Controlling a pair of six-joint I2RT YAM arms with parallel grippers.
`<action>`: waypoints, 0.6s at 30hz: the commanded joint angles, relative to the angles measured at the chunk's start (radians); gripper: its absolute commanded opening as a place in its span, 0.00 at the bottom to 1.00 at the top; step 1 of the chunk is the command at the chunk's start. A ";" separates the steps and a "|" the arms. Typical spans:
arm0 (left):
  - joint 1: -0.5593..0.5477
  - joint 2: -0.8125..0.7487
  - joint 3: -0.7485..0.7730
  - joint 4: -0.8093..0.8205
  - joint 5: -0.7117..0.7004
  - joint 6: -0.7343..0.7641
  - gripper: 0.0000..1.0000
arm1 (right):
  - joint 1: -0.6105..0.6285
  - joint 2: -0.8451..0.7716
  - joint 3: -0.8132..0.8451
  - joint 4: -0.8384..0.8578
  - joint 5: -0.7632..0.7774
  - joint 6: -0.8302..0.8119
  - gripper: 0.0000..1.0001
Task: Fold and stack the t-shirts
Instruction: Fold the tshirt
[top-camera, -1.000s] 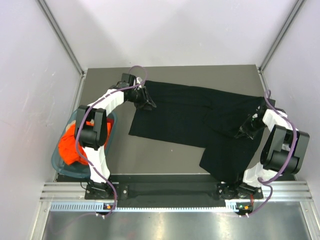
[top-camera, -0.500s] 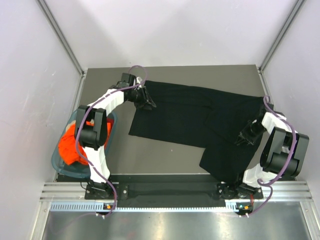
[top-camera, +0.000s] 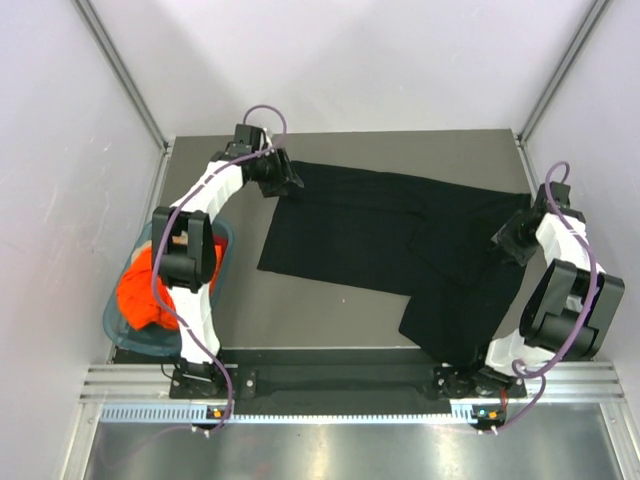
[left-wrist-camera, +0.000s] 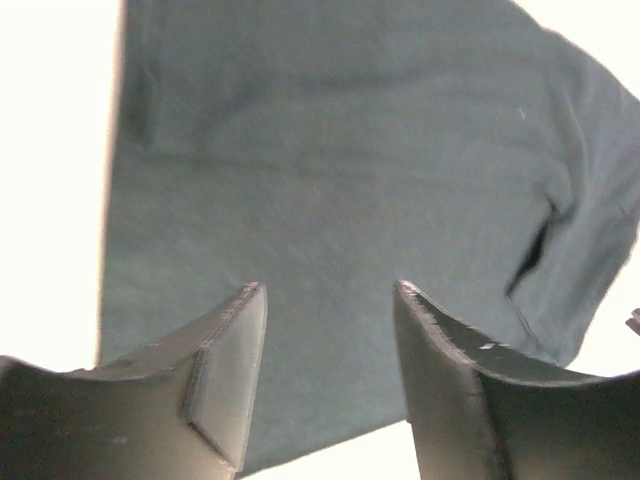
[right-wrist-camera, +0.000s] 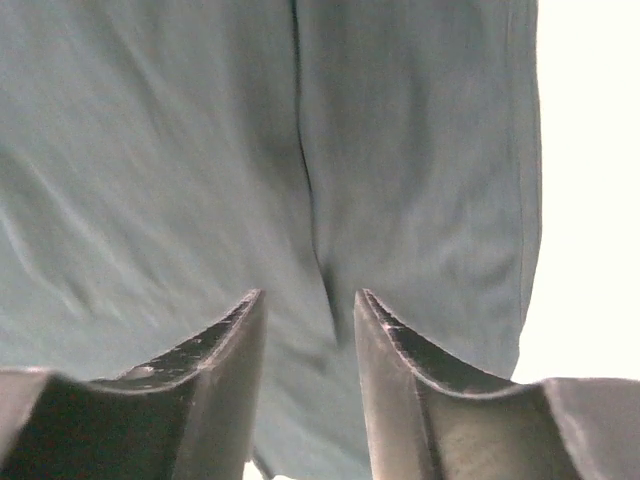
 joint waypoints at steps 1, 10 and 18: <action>0.014 0.060 0.105 0.000 -0.093 0.031 0.61 | -0.012 0.048 0.063 0.223 0.067 0.010 0.48; 0.016 0.307 0.371 -0.028 -0.149 0.138 0.64 | -0.049 0.292 0.307 0.386 0.156 -0.070 0.67; 0.017 0.414 0.419 -0.006 -0.198 0.137 0.62 | -0.064 0.446 0.527 0.293 0.151 -0.176 0.71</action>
